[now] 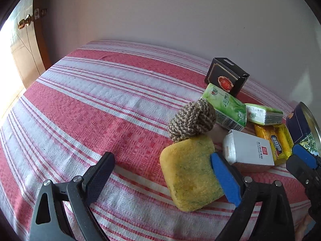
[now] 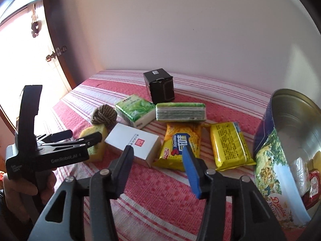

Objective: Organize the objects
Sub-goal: 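Grasp the yellow sponge with the left gripper while the right grasps the white box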

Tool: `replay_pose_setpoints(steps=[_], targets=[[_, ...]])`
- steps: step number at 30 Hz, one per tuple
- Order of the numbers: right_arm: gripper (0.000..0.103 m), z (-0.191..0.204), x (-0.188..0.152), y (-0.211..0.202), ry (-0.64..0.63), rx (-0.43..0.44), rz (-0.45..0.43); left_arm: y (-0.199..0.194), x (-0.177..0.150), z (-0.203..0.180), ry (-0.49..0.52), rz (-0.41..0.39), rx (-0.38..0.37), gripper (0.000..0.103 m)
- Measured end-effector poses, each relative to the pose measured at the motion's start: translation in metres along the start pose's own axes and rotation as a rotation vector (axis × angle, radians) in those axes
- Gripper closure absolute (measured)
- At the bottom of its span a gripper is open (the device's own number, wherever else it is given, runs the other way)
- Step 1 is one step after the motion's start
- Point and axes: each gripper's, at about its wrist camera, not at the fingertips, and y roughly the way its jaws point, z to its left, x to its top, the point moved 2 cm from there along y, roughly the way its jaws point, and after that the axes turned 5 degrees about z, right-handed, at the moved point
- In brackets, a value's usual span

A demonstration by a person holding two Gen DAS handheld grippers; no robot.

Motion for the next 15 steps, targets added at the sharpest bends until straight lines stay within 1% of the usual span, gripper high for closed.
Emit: replay_pose_setpoints(steps=[1,2,4,5,6,7,8,10,12,14,15], targets=[[0.041,0.0,0.002,0.0,0.003,0.017,-0.004,-0.002,0.0,-0.006,0.036,-0.01,0.029,0.005],[0.04,0.0,0.005,0.004,0.006,0.035,-0.006,-0.004,0.0,-0.014,0.08,-0.021,0.066,0.005],[0.039,0.001,0.008,0.005,0.005,0.059,-0.003,-0.007,0.001,-0.028,0.171,-0.041,0.136,0.005],[0.039,0.001,0.009,0.005,0.008,0.057,-0.004,-0.008,0.001,-0.033,0.201,-0.044,0.152,0.005],[0.039,0.001,0.011,0.007,0.012,0.054,-0.004,-0.007,0.0,-0.035,0.214,-0.039,0.149,0.005],[0.039,0.0,0.013,0.01,0.014,0.055,-0.002,-0.007,-0.001,-0.036,0.218,-0.027,0.128,0.005],[0.039,0.0,0.016,0.012,0.015,0.059,0.0,-0.004,-0.002,-0.036,0.217,-0.001,0.085,0.005],[0.039,-0.002,0.022,0.018,0.02,0.068,0.008,0.005,-0.004,-0.037,0.204,0.078,-0.011,0.005],[0.039,-0.001,0.028,0.026,0.02,0.1,0.023,0.004,-0.008,-0.045,0.246,0.031,0.028,0.002],[0.039,0.002,0.034,0.035,0.013,0.117,0.036,0.003,-0.009,-0.044,0.229,0.027,0.033,0.002],[0.039,0.003,0.036,0.04,0.01,0.118,0.044,0.0,-0.011,-0.044,0.215,0.023,0.025,0.005]])
